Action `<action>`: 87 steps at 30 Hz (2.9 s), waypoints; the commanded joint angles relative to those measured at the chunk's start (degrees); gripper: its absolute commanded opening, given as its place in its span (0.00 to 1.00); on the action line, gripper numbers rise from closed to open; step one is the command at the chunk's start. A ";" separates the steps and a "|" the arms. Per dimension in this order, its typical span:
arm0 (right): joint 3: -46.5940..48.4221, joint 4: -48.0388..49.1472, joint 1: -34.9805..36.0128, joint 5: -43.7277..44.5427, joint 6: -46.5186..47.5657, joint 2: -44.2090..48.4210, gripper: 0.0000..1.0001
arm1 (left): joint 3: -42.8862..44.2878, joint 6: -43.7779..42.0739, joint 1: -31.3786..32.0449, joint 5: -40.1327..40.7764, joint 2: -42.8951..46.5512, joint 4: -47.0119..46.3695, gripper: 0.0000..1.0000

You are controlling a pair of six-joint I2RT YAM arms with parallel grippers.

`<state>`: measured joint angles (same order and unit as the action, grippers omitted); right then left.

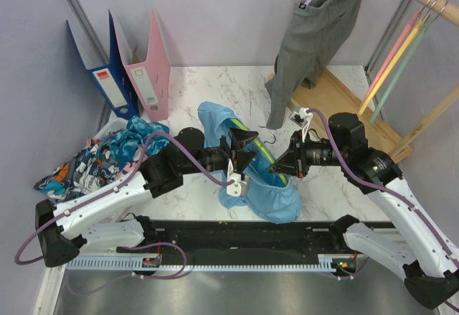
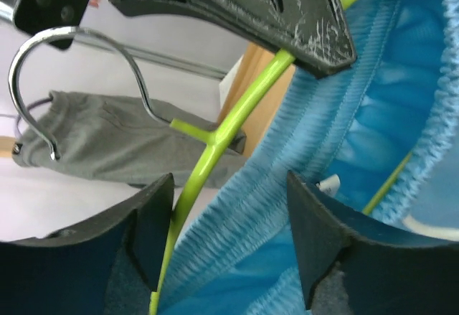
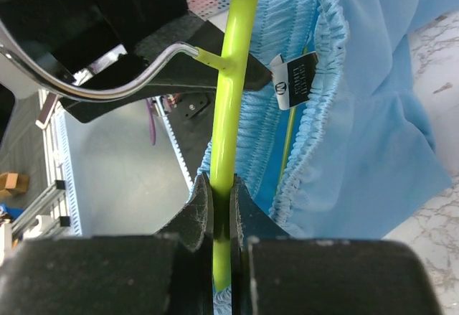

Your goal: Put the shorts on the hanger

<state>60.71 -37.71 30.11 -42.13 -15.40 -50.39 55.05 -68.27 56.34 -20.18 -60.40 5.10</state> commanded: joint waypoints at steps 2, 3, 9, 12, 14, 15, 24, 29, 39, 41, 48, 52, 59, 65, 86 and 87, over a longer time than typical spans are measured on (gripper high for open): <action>1.78 4.67 0.04 -5.15 -1.83 2.58 0.00 | 1.29 -4.42 3.43 3.48 -2.52 -6.77 0.62; 1.26 4.93 0.04 -5.33 -2.61 3.19 0.00 | 1.64 -4.59 3.60 3.66 -3.40 -7.12 0.51; -0.15 8.70 0.04 -7.70 -6.21 5.39 0.05 | 1.56 -6.17 5.10 5.15 -5.16 -11.24 0.02; -1.82 11.17 0.04 -11.21 -10.08 7.06 0.47 | -1.94 -5.73 5.10 5.94 -4.11 -21.13 0.02; -3.48 11.70 -0.05 -13.23 -12.81 8.63 0.50 | -3.27 -7.49 5.10 5.86 -3.94 -24.16 0.02; -4.10 11.87 -0.05 -13.94 -13.68 9.08 0.50 | -3.45 -7.84 5.01 5.68 -4.02 -24.96 0.02; -8.23 15.56 0.04 -19.03 -22.90 10.92 0.39 | -4.95 -12.15 4.57 3.93 -4.64 -28.48 0.02; -5.79 16.27 0.04 -17.55 -23.53 11.55 0.00 | -4.16 -12.59 4.40 4.28 -5.69 -28.48 0.04; 11.00 4.94 -4.87 3.19 -28.98 8.64 0.00 | 4.28 12.80 2.73 14.11 0.45 -22.42 0.99; 11.89 1.95 -6.11 3.28 -31.62 8.38 0.00 | 4.80 13.77 1.59 15.08 2.39 -19.35 0.99; 19.35 -5.44 -12.44 11.07 -37.33 8.12 0.00 | 1.82 14.39 -3.16 16.40 5.64 -17.93 0.99; 25.68 -2.81 -13.58 18.02 -42.16 4.18 0.00 | 1.38 15.27 -3.43 15.53 5.82 -17.58 0.99; 21.91 11.15 -13.85 39.88 -50.52 3.02 0.00 | 2.69 16.06 -3.43 13.50 6.26 -15.83 0.99; 23.58 23.72 -13.85 50.12 -47.27 -4.79 0.00 | 4.46 17.99 -3.51 14.12 6.35 -14.42 0.99; 43.78 44.22 -13.94 73.05 -35.76 -33.80 0.00 | -1.17 18.35 -3.51 13.33 10.39 -15.12 0.99; 45.53 44.22 -14.02 73.59 -35.49 -35.55 0.00 | -1.17 18.26 -3.51 13.24 10.39 -15.12 0.99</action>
<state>98.76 -3.42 16.32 25.89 -55.24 -83.31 54.37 -51.81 53.06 -6.24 -51.13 -8.62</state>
